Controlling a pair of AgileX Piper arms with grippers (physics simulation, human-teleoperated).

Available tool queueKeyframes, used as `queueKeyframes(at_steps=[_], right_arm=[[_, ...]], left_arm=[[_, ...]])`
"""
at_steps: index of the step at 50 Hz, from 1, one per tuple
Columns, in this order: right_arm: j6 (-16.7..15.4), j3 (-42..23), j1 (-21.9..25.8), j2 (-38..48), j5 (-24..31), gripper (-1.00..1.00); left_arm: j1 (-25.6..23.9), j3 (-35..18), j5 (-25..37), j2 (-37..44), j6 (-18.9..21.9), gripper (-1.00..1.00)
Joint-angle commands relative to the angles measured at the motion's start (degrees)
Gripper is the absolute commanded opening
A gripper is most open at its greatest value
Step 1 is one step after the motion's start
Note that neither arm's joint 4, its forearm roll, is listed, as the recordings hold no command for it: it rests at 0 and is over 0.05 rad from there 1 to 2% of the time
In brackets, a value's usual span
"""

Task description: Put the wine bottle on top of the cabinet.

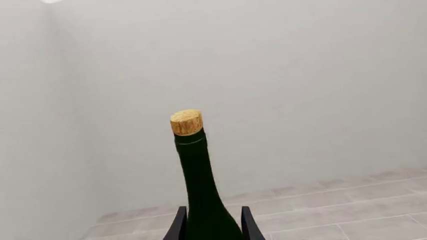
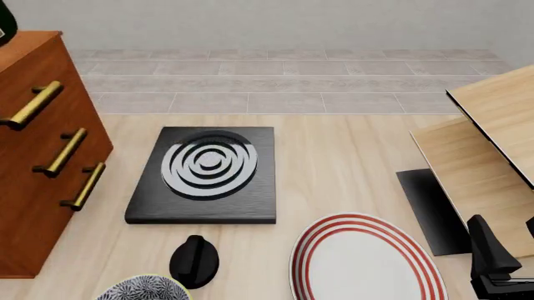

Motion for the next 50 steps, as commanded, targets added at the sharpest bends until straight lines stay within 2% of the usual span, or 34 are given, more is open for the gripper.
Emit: queueKeyframes(at_steps=[1,32,50], right_arm=[[0.0,0.0,0.0,0.0,0.0,1.0],[0.01,0.0,0.01,0.0,0.0,1.0],[0.0,0.0,0.0,0.01,0.0,1.0]], left_arm=[[2.71,-2.02,0.82,0.4,1.21,-1.0],[8.64,-4.67,1.61,2.36,3.83,-1.0],[13.3,-2.12,-0.91,4.06,3.51,-1.0]])
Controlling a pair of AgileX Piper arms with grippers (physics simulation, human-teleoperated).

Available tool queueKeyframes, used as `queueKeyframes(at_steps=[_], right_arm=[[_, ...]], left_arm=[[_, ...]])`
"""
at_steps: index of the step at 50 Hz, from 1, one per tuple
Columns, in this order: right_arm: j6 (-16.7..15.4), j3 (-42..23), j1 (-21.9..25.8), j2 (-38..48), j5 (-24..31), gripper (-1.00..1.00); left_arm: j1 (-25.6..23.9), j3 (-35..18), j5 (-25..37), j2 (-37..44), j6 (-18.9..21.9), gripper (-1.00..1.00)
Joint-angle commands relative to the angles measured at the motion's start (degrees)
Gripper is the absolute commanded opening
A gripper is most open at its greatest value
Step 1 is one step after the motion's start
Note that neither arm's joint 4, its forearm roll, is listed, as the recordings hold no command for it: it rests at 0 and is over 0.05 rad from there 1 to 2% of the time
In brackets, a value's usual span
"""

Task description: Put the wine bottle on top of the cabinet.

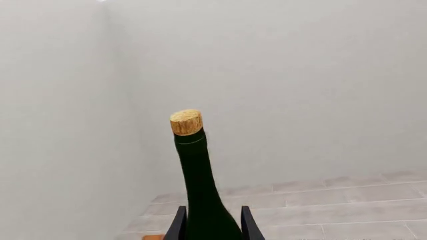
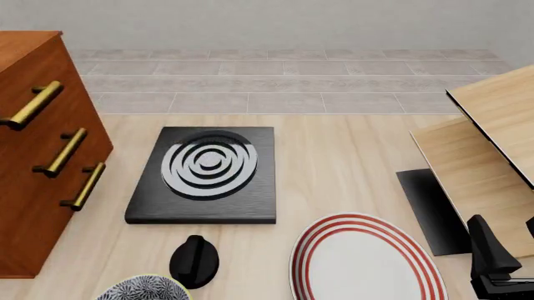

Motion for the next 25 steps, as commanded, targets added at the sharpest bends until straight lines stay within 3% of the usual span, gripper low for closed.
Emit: queueKeyframes(at_steps=[1,25], right_arm=[[-0.01,0.0,0.0,0.0,0.0,1.0],[0.02,0.0,0.0,0.0,0.0,1.0]], left_arm=[[2.71,0.52,-1.59,0.97,0.98,-1.0],[9.53,1.89,-7.06,5.85,-0.68,-1.0]])
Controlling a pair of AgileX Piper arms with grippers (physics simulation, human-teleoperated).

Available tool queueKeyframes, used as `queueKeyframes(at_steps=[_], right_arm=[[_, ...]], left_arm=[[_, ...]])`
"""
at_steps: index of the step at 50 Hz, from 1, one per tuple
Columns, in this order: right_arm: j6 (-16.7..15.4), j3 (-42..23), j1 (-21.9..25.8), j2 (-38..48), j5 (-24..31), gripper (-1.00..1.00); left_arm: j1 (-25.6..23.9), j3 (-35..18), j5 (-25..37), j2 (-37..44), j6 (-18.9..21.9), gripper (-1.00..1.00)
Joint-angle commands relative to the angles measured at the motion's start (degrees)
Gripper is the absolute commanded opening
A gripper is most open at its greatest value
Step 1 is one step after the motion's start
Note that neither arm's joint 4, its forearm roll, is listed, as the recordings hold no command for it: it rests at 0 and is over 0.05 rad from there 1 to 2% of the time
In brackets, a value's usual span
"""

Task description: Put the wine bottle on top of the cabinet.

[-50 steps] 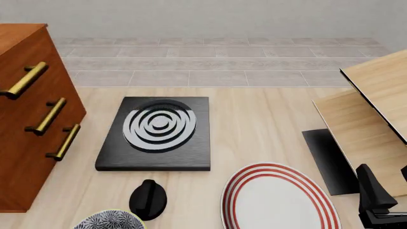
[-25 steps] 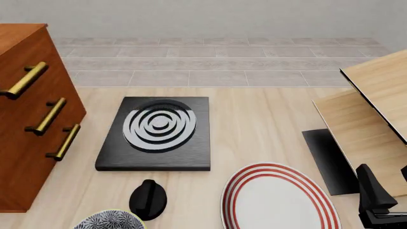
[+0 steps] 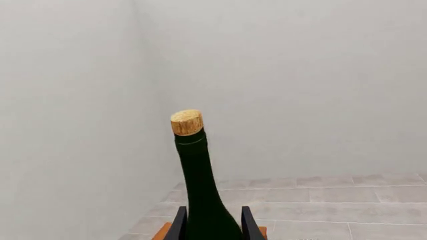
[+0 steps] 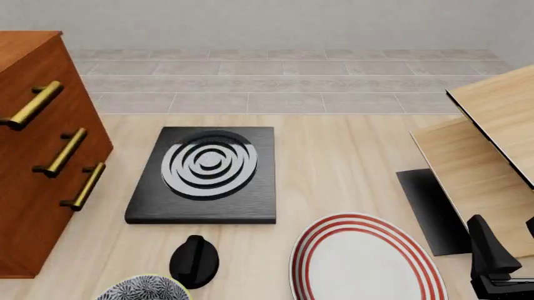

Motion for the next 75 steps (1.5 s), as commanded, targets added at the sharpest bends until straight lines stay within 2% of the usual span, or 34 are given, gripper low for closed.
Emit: queueKeyframes(at_steps=[1,28,75], right_arm=[[0.0,0.0,0.0,0.0,0.0,1.0],[0.0,0.0,0.0,-0.01,0.0,1.0],[0.01,0.0,0.0,0.01,0.0,1.0]], left_arm=[[3.11,0.58,-2.88,1.88,0.5,-1.0],[6.72,4.0,-9.63,6.94,1.02,-1.0],[7.36,9.64,-15.98,11.0,2.58,-1.0]])
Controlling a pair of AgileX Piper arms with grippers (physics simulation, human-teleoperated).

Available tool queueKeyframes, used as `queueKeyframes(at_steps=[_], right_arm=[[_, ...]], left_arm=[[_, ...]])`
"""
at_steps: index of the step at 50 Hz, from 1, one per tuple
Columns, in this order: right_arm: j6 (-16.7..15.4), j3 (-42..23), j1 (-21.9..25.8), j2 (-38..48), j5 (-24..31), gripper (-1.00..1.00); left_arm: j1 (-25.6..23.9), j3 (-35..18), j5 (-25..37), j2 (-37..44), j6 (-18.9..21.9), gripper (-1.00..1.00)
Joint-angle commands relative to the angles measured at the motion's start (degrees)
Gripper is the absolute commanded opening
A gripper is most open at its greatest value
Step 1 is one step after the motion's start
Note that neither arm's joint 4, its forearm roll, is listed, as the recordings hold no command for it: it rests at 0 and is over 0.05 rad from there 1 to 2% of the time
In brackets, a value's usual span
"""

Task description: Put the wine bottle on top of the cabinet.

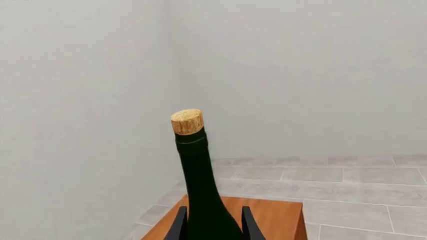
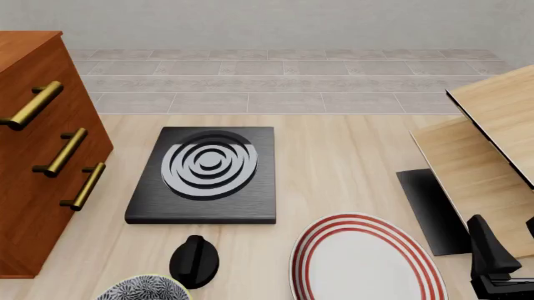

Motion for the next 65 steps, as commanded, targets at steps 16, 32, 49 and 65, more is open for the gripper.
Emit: queueKeyframes(at_steps=[16,32,49,65], right_arm=[[0.0,0.0,-0.01,-0.01,0.0,1.0],[0.0,0.0,0.0,-0.01,0.0,1.0],[0.01,0.0,0.01,0.0,0.0,1.0],[-0.01,0.0,0.0,-0.01,0.0,1.0]], left_arm=[[0.74,3.91,-3.59,2.28,1.32,-1.0],[0.44,3.57,-1.05,-1.18,1.28,1.0],[-0.13,4.22,2.83,-7.62,0.19,1.0],[-0.33,3.39,6.08,-11.9,-0.9,1.0]])
